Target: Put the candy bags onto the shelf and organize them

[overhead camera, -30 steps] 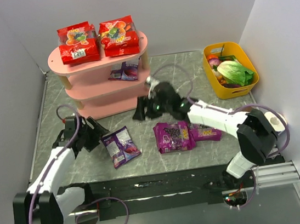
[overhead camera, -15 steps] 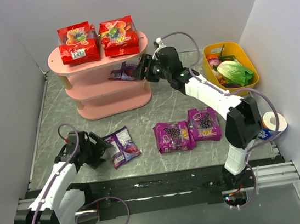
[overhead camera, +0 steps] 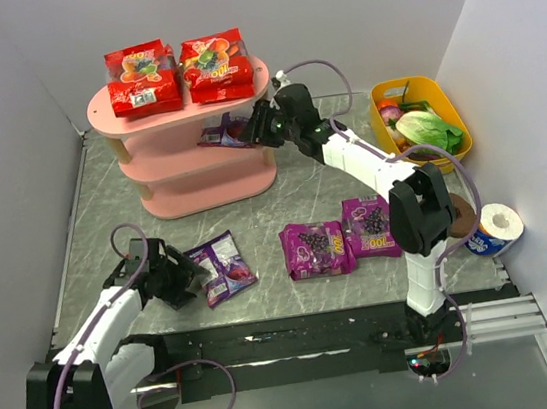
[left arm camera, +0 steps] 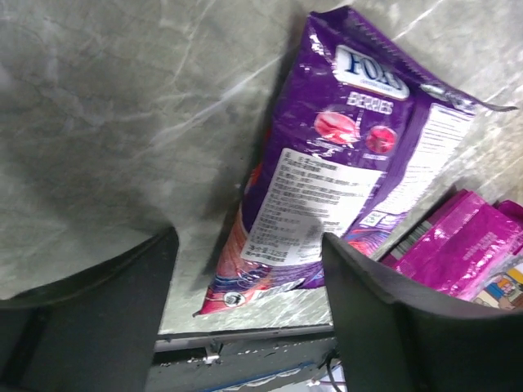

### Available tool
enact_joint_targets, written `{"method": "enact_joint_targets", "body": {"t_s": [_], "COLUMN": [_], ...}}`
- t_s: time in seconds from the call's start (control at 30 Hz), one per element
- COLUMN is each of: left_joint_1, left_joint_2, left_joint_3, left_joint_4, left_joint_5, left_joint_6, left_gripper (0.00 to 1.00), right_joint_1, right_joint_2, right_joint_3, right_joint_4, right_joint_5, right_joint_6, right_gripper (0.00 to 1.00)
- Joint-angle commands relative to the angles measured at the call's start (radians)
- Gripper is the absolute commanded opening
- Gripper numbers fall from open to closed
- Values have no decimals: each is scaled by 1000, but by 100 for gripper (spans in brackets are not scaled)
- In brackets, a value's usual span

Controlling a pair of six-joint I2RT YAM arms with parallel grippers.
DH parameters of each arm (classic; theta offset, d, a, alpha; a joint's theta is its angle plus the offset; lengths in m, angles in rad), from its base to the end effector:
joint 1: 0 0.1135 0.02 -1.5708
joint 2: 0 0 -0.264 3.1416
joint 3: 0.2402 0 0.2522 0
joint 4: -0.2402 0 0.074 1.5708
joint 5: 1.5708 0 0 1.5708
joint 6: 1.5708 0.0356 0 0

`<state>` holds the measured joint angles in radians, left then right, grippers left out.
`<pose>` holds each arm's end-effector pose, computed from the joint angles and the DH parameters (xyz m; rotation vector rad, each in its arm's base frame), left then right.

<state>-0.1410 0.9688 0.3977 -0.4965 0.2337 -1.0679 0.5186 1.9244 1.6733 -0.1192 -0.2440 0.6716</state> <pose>0.1586 -0.0308 0.1540 -1.1678 2.5245 -0.6747 0.3994 0.2378 0.3191 -0.0150 2.0716 1.0017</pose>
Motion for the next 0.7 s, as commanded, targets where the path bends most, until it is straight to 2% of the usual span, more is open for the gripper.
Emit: {"method": "enact_joint_targets", "body": {"t_s": [0.0, 0.07, 0.17, 0.53, 0.67], "left_joint_1": [-5, -5, -5, -3, -5], "left_joint_2": [22, 27, 34, 143, 182], "left_joint_3": [20, 23, 32, 127, 154], "left_joint_4": [-22, -11, 4, 76, 105], "left_joint_5": [-8, -17, -37, -83, -100], "left_joint_6": [-3, -1, -1, 72, 97], "left_gripper": [70, 64, 54, 50, 50], "right_joint_1": [-11, -11, -12, -43, -54], "right_joint_2": [7, -11, -44, -131, -156], "right_joint_3": [45, 17, -26, -152, -164], "right_joint_4": [15, 15, 9, -3, -10], "right_joint_5": [-11, -5, 8, 14, 20], "right_joint_6": [0, 3, 0, -33, -49], "right_gripper": [39, 29, 21, 11, 12]}}
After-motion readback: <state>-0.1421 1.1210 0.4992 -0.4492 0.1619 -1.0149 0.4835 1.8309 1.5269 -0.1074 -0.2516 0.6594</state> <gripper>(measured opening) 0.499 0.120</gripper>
